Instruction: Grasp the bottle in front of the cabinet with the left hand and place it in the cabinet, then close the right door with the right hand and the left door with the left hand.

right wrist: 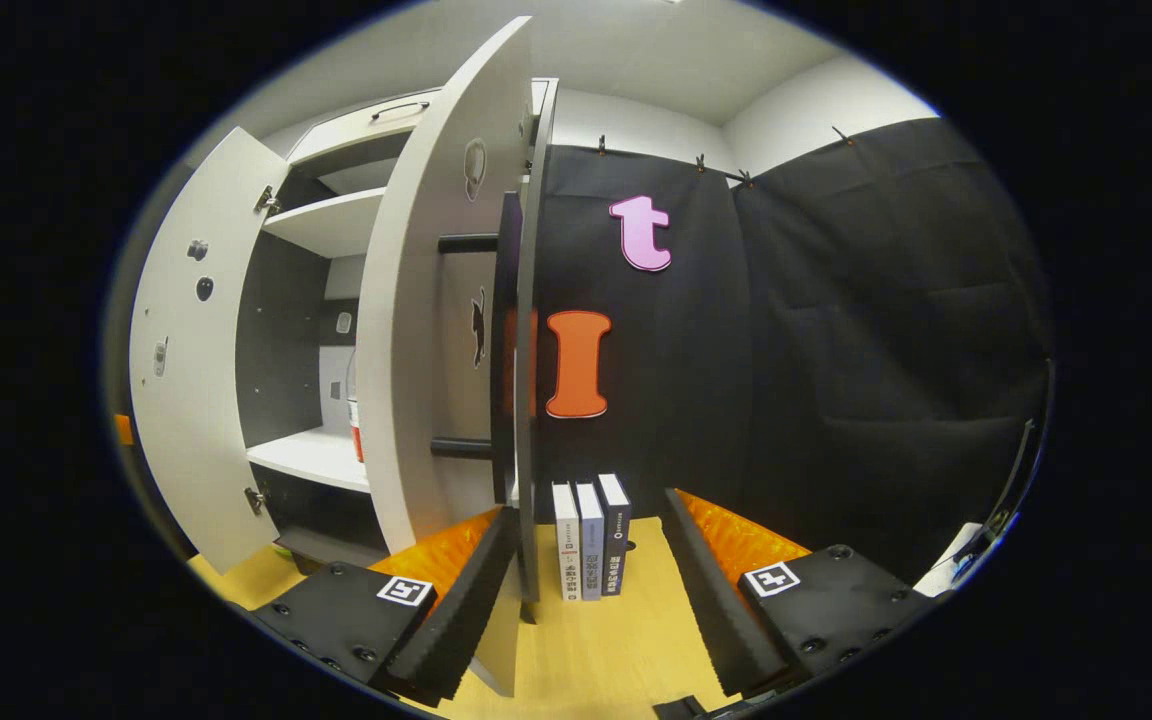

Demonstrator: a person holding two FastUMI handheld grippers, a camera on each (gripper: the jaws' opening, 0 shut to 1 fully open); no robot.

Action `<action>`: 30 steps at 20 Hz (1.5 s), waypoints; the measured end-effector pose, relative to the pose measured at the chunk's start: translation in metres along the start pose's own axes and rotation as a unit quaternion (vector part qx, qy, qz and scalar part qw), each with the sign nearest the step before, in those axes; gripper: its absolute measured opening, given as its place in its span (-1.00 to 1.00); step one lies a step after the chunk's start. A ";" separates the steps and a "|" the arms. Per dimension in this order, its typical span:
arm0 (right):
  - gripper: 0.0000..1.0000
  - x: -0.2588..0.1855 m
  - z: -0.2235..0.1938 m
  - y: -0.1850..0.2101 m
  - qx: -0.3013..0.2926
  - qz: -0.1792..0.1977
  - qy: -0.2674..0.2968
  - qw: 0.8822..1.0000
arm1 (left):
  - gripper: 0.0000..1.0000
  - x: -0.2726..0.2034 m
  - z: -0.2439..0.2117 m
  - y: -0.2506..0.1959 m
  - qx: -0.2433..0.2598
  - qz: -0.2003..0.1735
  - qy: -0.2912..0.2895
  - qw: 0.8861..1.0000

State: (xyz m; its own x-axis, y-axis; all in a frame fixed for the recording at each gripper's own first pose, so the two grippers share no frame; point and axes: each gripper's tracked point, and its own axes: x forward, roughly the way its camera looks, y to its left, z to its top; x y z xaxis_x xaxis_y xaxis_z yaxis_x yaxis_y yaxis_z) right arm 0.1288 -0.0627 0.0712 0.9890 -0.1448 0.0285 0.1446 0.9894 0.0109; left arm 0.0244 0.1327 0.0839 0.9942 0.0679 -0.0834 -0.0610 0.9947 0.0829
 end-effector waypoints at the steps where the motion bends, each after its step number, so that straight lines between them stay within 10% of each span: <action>1: 0.94 -0.001 0.000 0.006 0.000 0.000 -0.002 1.000 | 0.89 0.000 0.001 0.002 0.001 -0.003 -0.001 1.000; 30: 0.94 0.074 -0.020 0.180 -0.015 0.013 -0.020 1.000 | 0.89 -0.003 -0.021 0.162 -0.023 0.031 0.015 0.999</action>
State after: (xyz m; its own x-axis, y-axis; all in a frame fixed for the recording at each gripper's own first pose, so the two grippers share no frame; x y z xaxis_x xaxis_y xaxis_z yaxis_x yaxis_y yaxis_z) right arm 0.2281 0.1045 0.0554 0.9907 -0.1176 0.0685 0.1193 0.9926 -0.0205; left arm 0.0097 0.2953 0.0767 0.9855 0.1301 -0.1087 -0.1260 0.9911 0.0440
